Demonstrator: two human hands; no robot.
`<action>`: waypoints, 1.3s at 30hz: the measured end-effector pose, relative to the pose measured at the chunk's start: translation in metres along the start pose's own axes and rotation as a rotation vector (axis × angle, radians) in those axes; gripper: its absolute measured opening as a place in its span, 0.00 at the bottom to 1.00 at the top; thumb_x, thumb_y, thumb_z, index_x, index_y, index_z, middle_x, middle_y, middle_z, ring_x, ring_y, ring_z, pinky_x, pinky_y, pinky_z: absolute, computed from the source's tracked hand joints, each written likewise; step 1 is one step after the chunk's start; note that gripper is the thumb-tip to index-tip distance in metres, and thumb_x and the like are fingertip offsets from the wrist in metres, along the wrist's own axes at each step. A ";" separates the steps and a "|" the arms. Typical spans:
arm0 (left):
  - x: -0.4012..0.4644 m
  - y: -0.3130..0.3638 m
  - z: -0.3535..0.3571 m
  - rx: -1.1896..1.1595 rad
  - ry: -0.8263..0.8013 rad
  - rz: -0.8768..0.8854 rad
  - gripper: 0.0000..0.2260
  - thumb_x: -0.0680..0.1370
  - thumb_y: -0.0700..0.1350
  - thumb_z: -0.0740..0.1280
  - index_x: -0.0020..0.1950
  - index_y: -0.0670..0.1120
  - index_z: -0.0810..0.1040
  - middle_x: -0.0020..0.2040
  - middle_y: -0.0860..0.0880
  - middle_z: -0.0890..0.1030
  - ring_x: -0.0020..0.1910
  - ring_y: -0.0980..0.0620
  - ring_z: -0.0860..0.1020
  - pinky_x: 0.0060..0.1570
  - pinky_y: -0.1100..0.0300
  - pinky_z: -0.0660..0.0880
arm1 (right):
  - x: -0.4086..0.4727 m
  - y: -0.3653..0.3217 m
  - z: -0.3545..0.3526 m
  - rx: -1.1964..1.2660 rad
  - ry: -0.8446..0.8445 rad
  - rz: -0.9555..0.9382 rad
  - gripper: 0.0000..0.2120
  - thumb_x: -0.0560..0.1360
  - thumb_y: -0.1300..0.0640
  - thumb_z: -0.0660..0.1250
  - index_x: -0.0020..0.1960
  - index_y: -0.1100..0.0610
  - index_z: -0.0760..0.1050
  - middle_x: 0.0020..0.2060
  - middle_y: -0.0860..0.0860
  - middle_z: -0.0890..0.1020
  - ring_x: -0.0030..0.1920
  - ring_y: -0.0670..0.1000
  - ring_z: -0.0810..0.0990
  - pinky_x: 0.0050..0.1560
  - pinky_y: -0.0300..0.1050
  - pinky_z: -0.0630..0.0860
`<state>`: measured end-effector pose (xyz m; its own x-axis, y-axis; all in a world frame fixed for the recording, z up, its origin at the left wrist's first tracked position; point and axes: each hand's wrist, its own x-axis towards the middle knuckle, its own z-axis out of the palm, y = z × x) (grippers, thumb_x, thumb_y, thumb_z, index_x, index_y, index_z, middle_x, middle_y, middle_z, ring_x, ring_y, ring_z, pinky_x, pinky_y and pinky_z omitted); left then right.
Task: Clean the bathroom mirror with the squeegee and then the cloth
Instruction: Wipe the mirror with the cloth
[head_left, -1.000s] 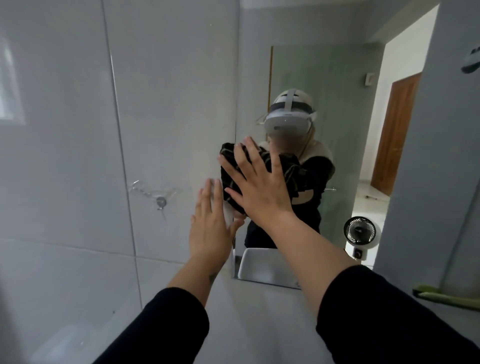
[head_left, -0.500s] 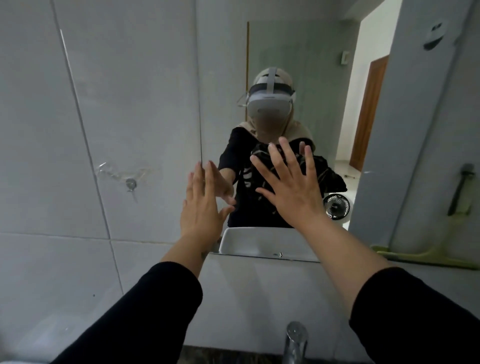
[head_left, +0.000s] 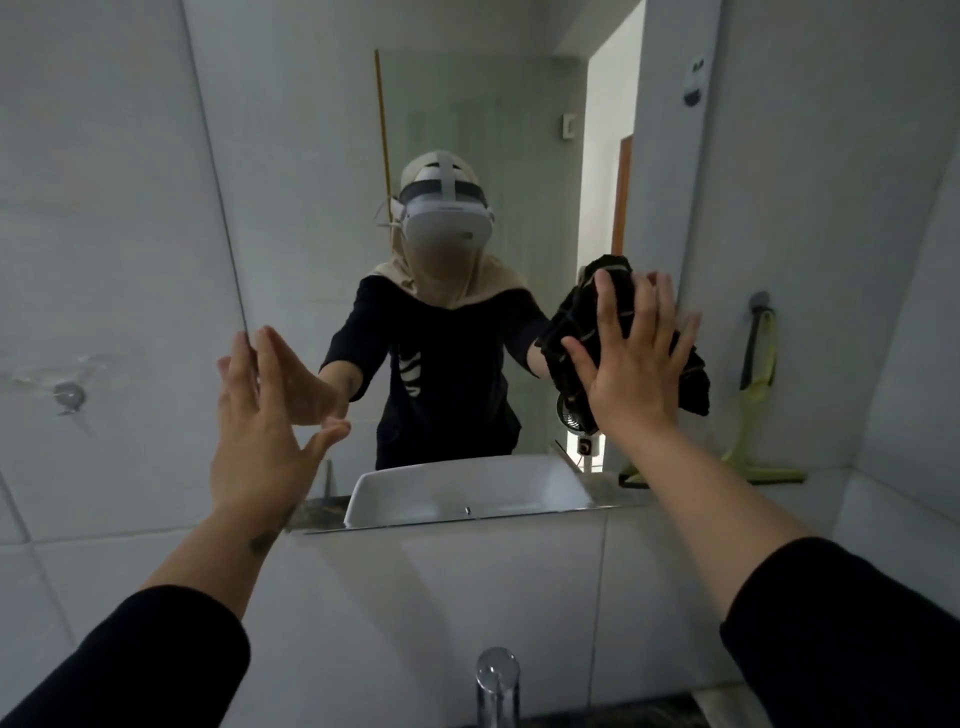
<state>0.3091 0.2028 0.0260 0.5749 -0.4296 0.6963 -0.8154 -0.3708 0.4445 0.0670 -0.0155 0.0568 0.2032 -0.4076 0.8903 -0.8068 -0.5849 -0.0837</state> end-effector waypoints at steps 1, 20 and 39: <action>0.000 0.000 0.001 0.006 0.001 0.000 0.52 0.70 0.55 0.73 0.75 0.58 0.33 0.78 0.54 0.38 0.77 0.48 0.42 0.69 0.38 0.61 | -0.004 0.007 0.001 0.007 -0.008 0.026 0.32 0.77 0.37 0.49 0.77 0.48 0.46 0.72 0.56 0.52 0.75 0.60 0.50 0.70 0.71 0.50; 0.004 -0.014 0.007 0.104 0.032 0.097 0.50 0.71 0.62 0.69 0.75 0.56 0.33 0.78 0.54 0.36 0.77 0.49 0.42 0.69 0.42 0.61 | -0.079 -0.048 0.043 -0.002 0.052 -0.104 0.31 0.78 0.39 0.51 0.76 0.51 0.51 0.71 0.58 0.55 0.74 0.60 0.53 0.69 0.70 0.49; -0.090 -0.105 0.046 0.176 -0.135 0.029 0.54 0.69 0.60 0.71 0.76 0.50 0.32 0.76 0.55 0.32 0.76 0.52 0.34 0.73 0.39 0.53 | -0.120 -0.232 0.055 -0.077 -0.002 -0.697 0.36 0.75 0.38 0.55 0.77 0.50 0.48 0.74 0.58 0.55 0.76 0.60 0.50 0.70 0.71 0.42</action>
<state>0.3463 0.2429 -0.1092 0.5647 -0.5445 0.6202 -0.8144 -0.4893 0.3120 0.2603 0.1308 -0.0555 0.6882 0.0429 0.7242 -0.5251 -0.6594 0.5380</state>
